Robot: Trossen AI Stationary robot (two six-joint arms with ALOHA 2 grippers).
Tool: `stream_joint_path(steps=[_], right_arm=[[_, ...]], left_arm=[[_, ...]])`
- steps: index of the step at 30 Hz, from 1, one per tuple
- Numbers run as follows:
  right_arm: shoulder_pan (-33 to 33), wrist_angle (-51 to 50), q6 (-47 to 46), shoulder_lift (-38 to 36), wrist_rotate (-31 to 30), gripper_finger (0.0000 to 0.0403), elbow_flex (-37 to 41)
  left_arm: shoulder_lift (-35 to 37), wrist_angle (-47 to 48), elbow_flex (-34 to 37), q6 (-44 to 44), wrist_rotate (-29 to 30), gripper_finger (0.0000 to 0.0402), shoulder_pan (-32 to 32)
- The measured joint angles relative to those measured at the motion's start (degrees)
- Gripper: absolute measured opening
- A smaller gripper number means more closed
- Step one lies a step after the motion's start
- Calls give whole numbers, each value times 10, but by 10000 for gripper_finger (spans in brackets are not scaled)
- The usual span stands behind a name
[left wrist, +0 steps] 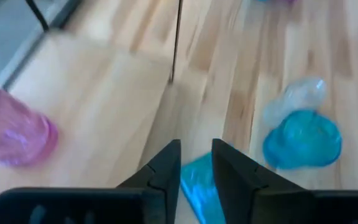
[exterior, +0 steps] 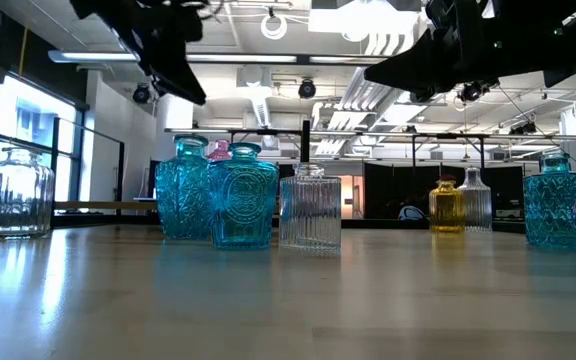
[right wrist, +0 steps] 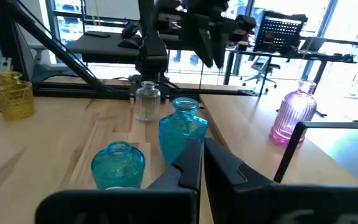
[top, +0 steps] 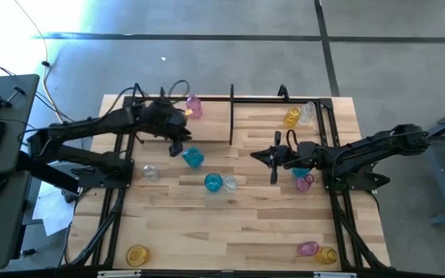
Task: Sort vases onto shelf
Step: Put the bottom left blue flower vase on the shelf
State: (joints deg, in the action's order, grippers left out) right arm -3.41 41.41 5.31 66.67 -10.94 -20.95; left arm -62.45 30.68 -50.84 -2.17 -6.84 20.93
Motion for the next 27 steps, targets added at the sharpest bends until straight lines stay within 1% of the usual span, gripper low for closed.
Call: stream_joint_path(steps=[2,4,10,13,16,19,24,27], right_arm=[[1,0,1,0,0,13,0],[1,2,-3,0,0,31,0],[1,51,-7,11,-1,112,0],[2,58,-8,35,-5,148,-19],[8,51,-6,73,-9,176,-61],[17,35,-2,119,-10,194,-114],[31,-14,12,195,5,202,-210],[40,-67,11,236,24,202,-275]], left_arm=[[37,-47,39,2,-7,60,0],[74,-99,80,3,-16,48,0],[176,-241,193,-7,-23,14,-4],[218,-293,233,-27,-44,3,-4],[256,-339,266,-36,-49,2,-4],[290,-372,292,-38,-49,3,-4],[341,-384,316,-71,-47,1,-4],[368,-383,326,-72,-47,1,-4]])
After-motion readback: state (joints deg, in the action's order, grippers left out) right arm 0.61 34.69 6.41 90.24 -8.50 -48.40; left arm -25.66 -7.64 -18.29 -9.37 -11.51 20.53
